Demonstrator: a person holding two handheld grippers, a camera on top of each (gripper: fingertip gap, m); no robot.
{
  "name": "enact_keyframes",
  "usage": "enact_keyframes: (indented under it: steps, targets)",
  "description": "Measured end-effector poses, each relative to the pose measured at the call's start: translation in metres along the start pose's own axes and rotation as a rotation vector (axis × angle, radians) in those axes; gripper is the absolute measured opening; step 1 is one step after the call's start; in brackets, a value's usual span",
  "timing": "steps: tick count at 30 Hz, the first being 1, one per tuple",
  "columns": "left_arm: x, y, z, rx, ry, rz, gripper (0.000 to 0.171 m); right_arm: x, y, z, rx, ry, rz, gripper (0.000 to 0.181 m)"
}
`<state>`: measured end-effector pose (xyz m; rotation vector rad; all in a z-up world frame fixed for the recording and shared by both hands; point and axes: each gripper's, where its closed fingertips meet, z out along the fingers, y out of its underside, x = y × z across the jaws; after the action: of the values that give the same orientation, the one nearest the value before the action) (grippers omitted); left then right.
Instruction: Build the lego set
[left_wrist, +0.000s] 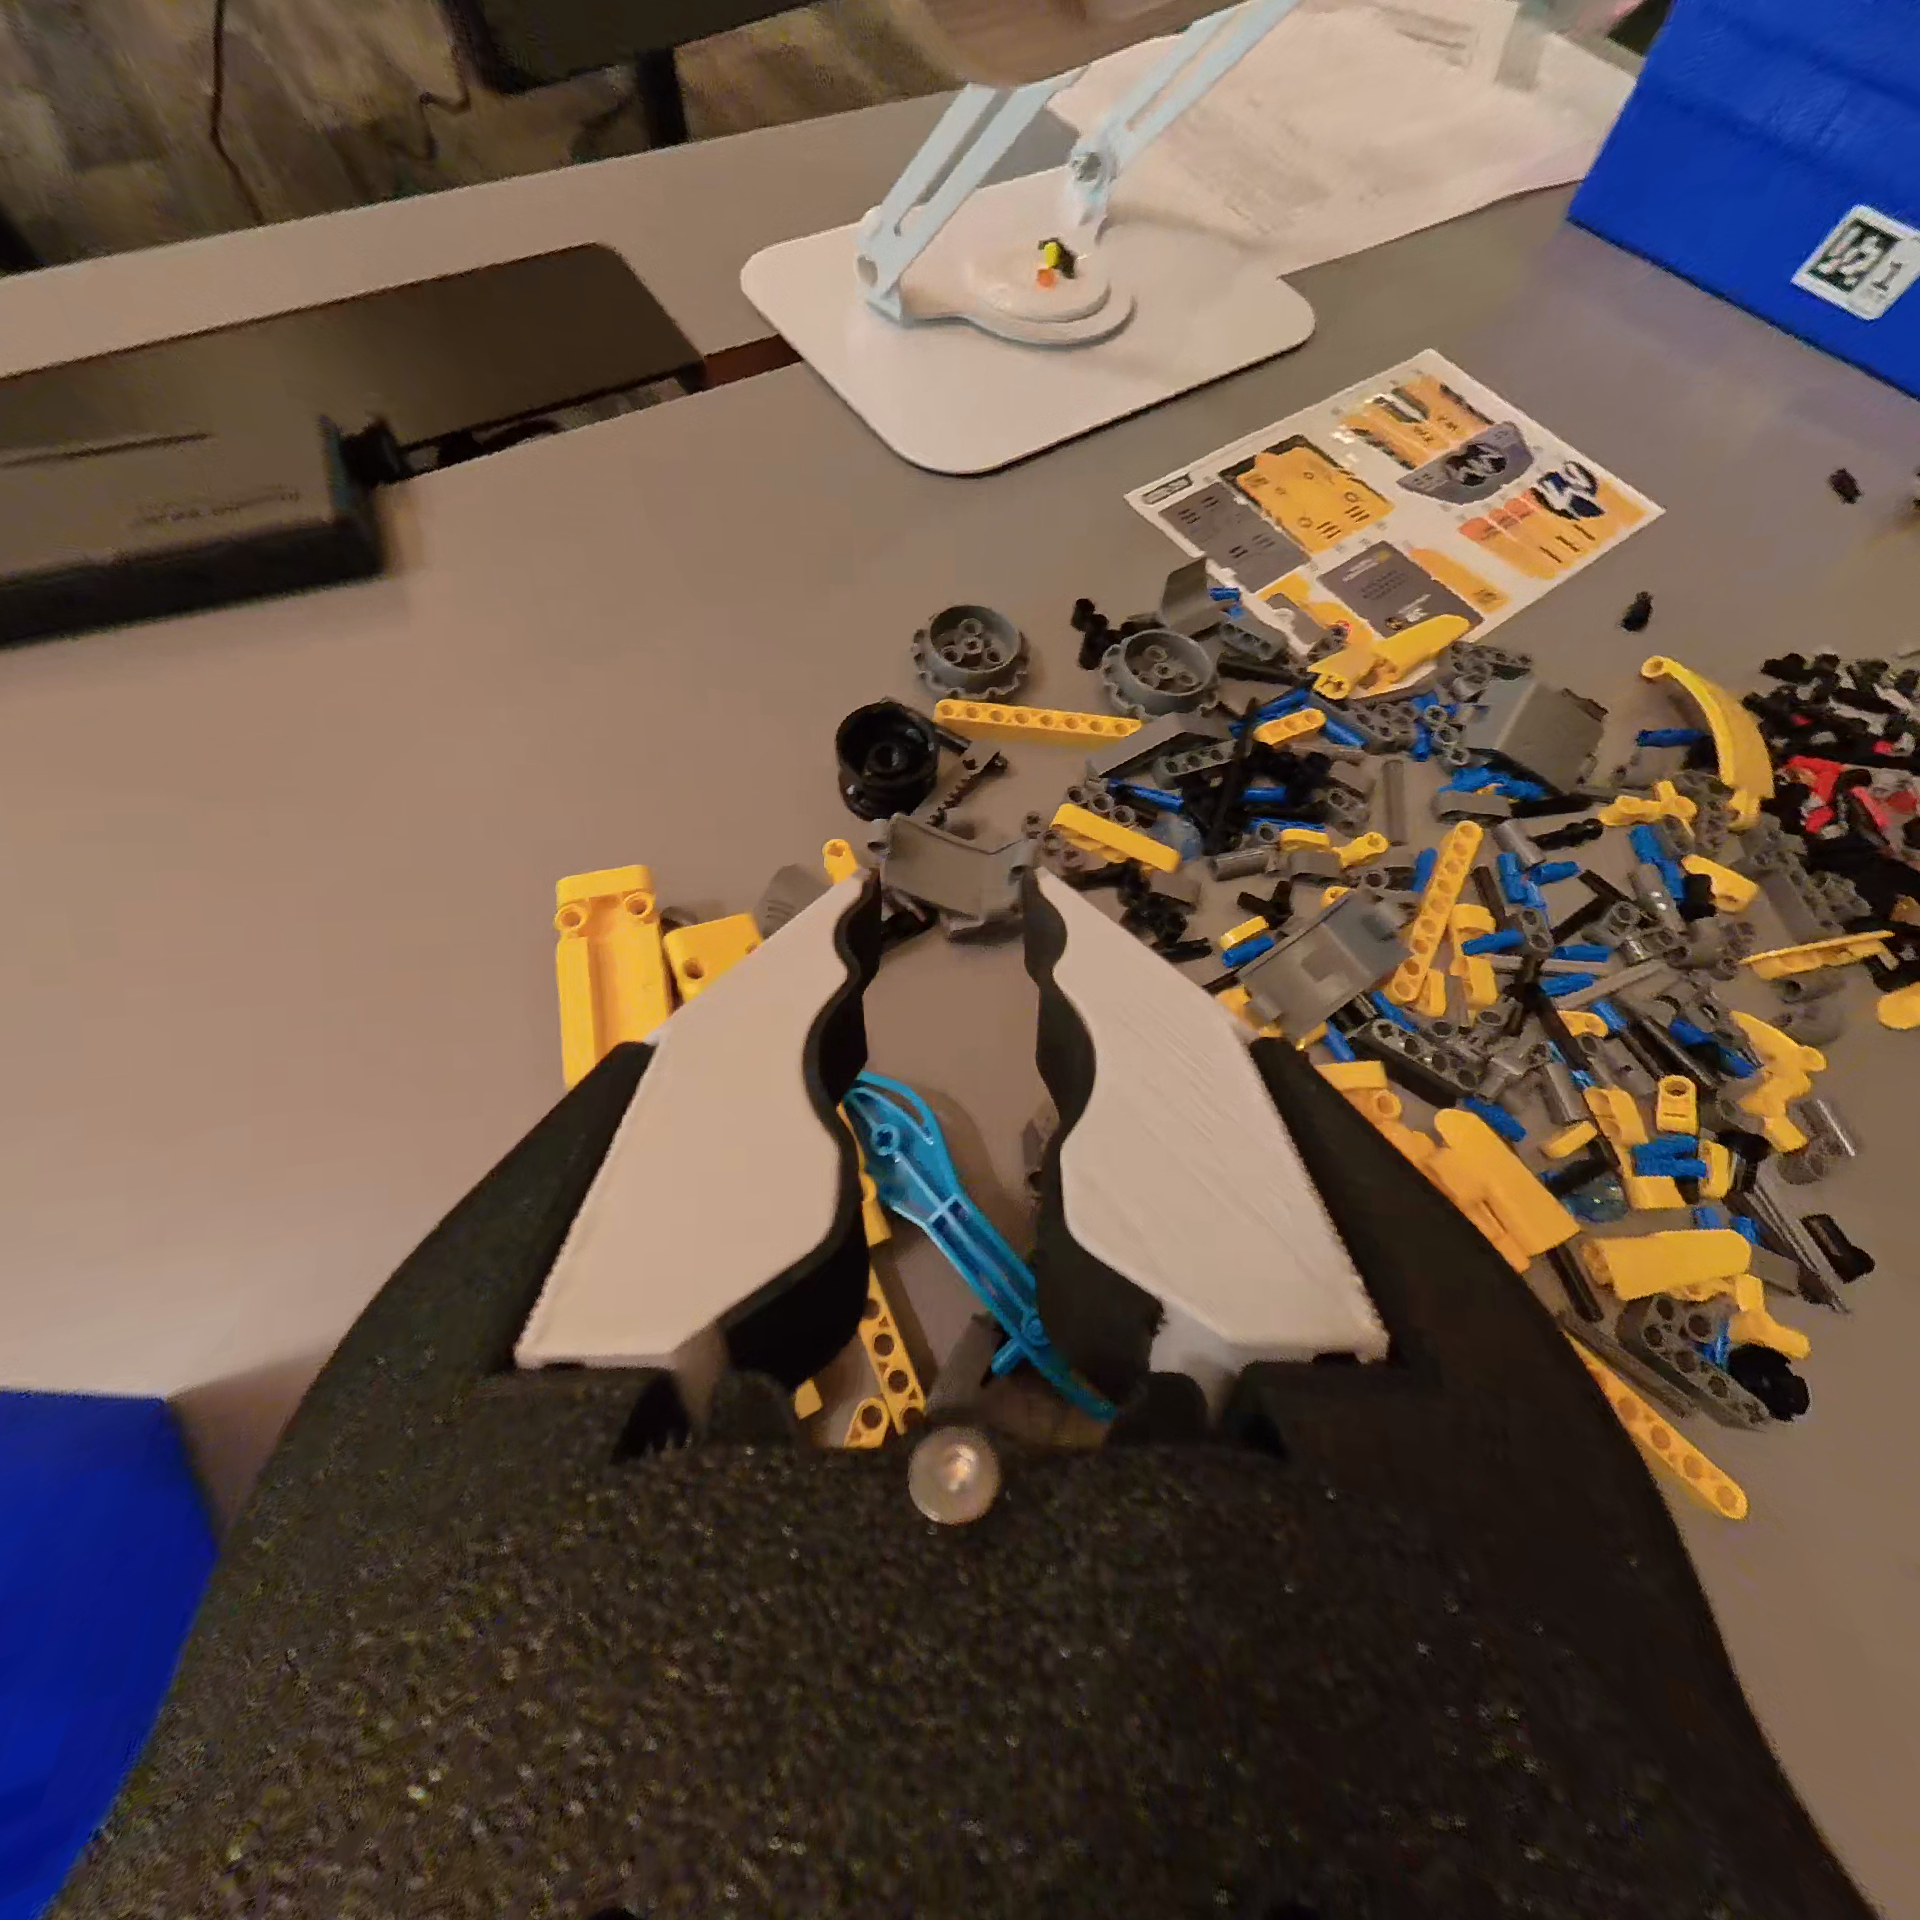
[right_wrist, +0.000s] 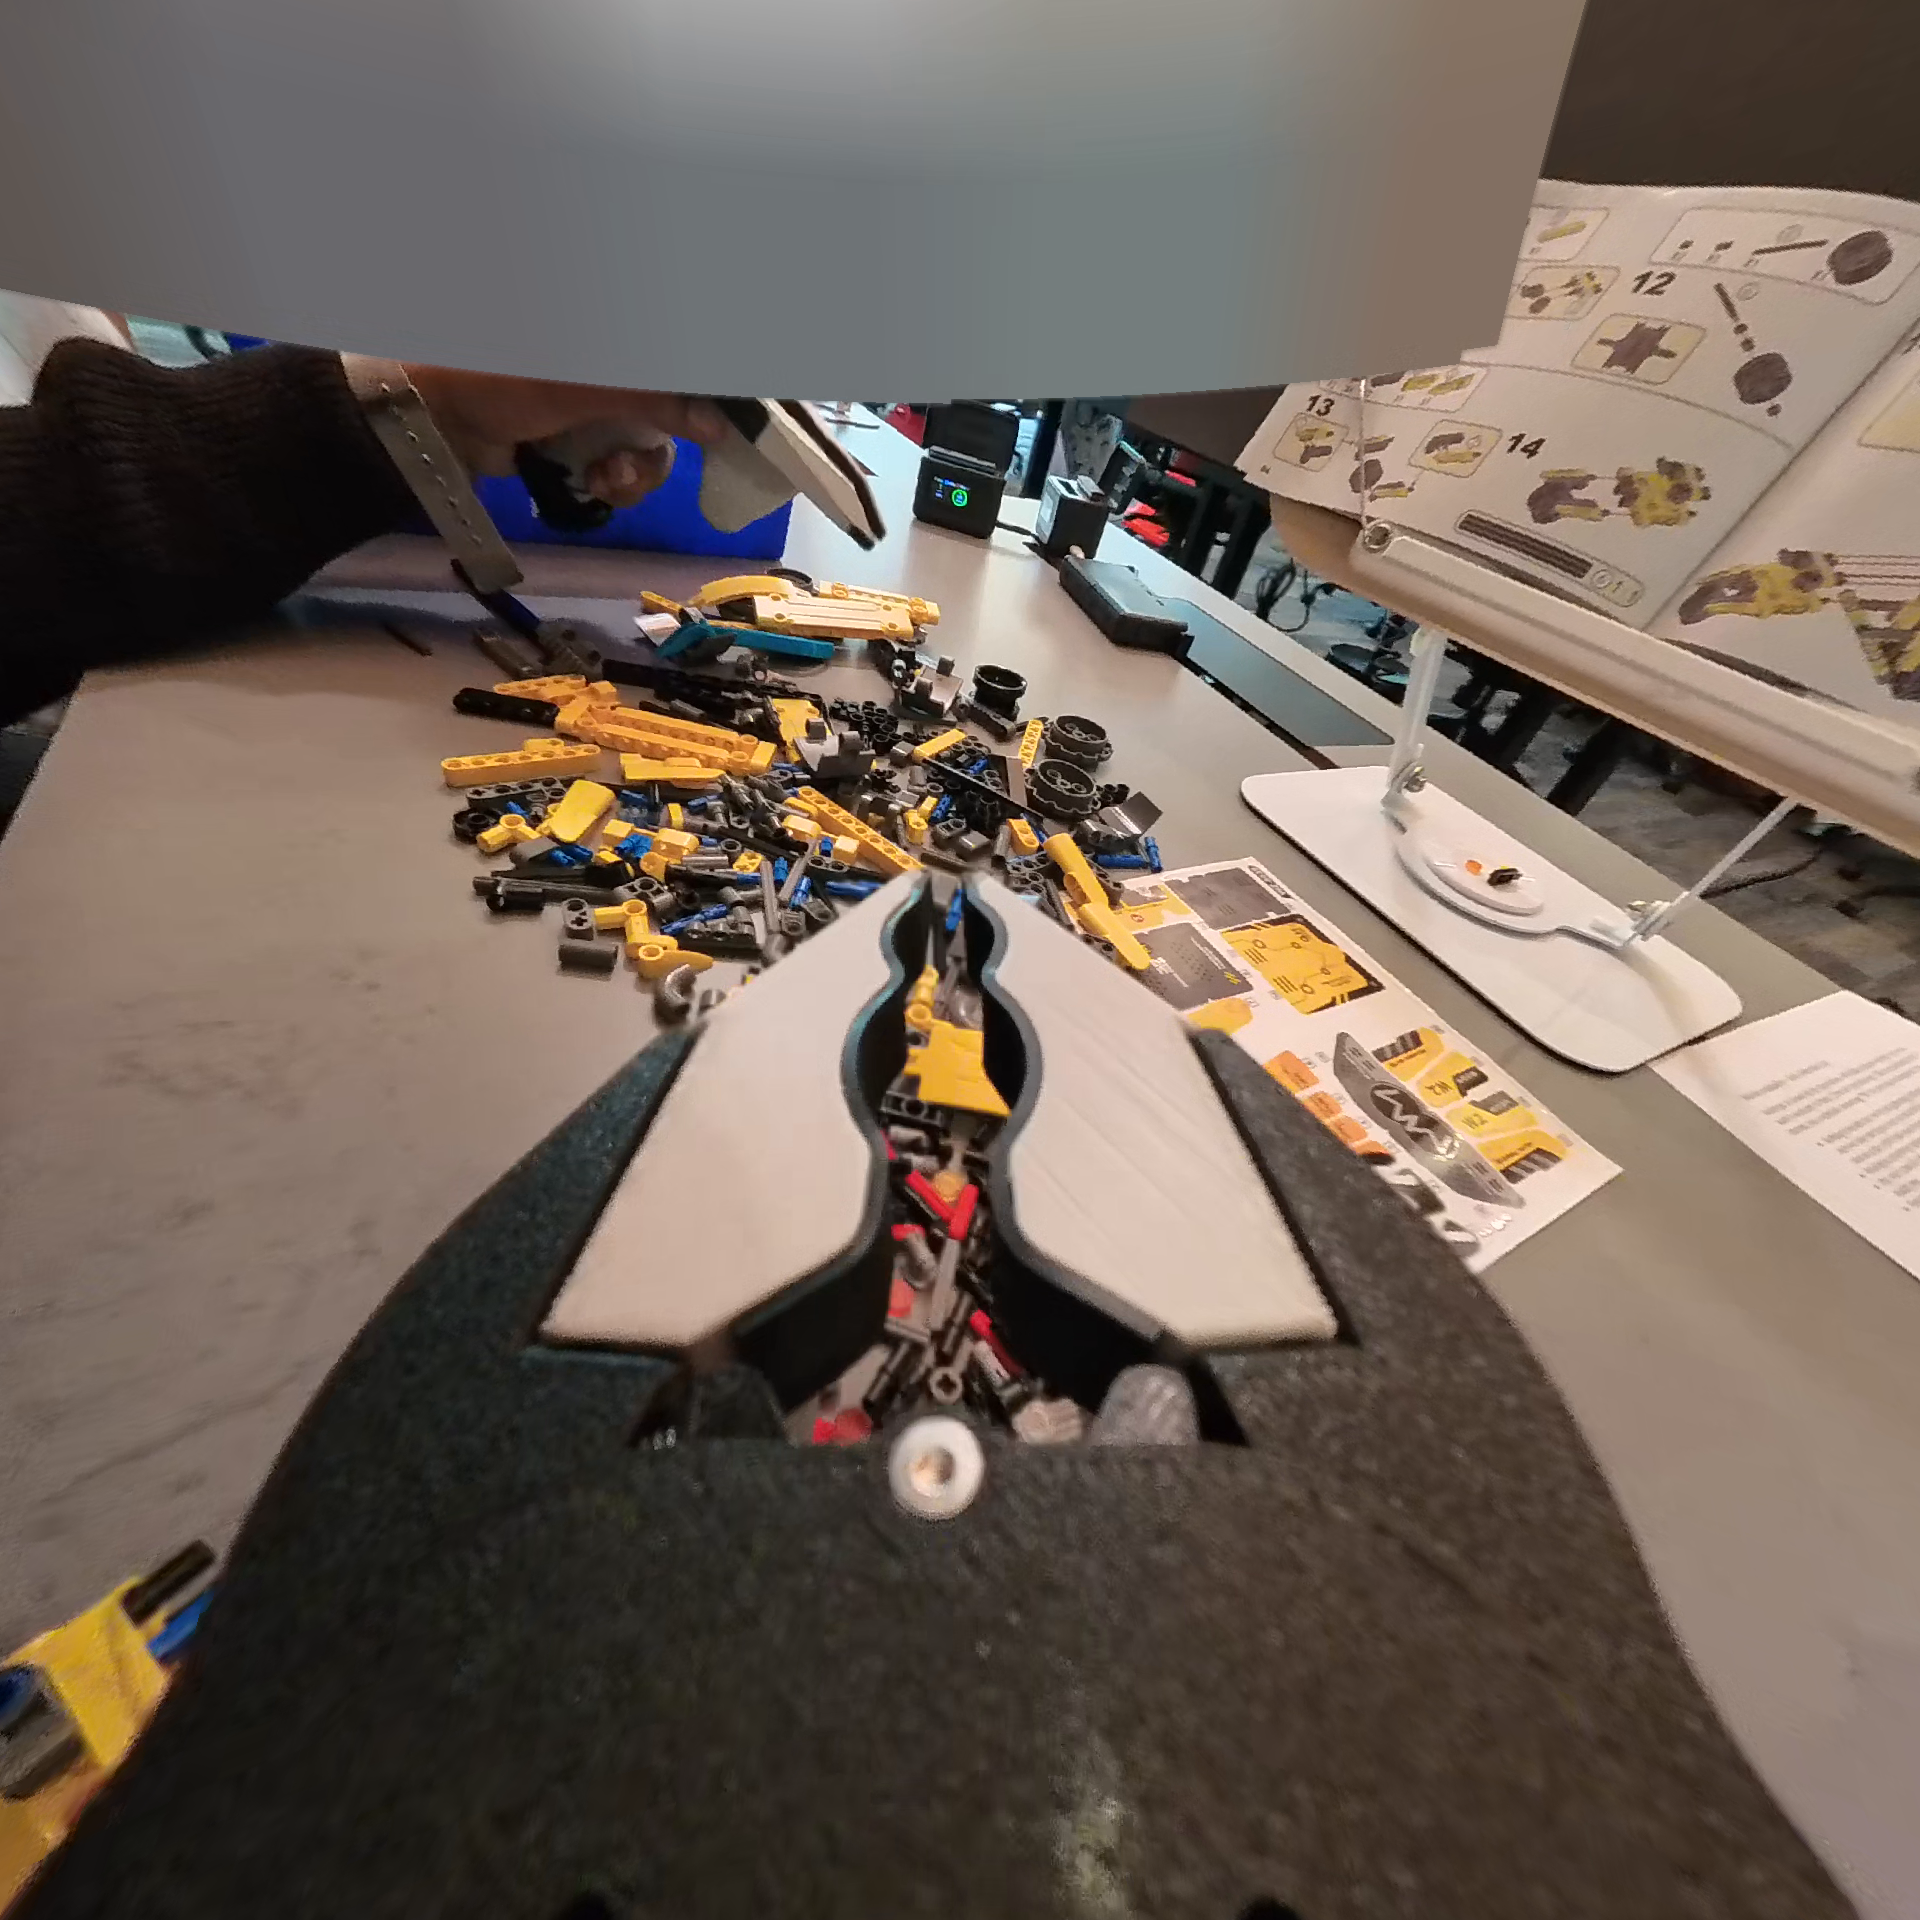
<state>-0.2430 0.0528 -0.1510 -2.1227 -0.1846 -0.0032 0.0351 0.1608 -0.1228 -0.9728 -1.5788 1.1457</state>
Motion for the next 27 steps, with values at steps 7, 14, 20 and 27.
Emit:
enact_keyframes:
  steps: [7, 14, 20, 27]
  targets:
    - [0.02, -0.023, -0.004, 0.117, 0.019, 0.103, 0.064, 0.013, -0.006, 0.002, 0.051, 0.121, 0.027, 0.091]
    - [0.038, -0.045, -0.015, 0.251, 0.013, 0.196, 0.067, 0.005, -0.02, 0.011, 0.114, 0.055, 0.073, 0.092]
    - [0.016, -0.054, 0.001, 0.182, 0.0, -0.032, 0.064, 0.024, -0.064, 0.022, 0.177, 0.065, 0.107, 0.039]
    - [0.023, -0.04, 0.056, -0.096, 0.056, 0.006, 0.027, 0.023, -0.034, 0.031, 0.135, 0.03, 0.081, 0.021]
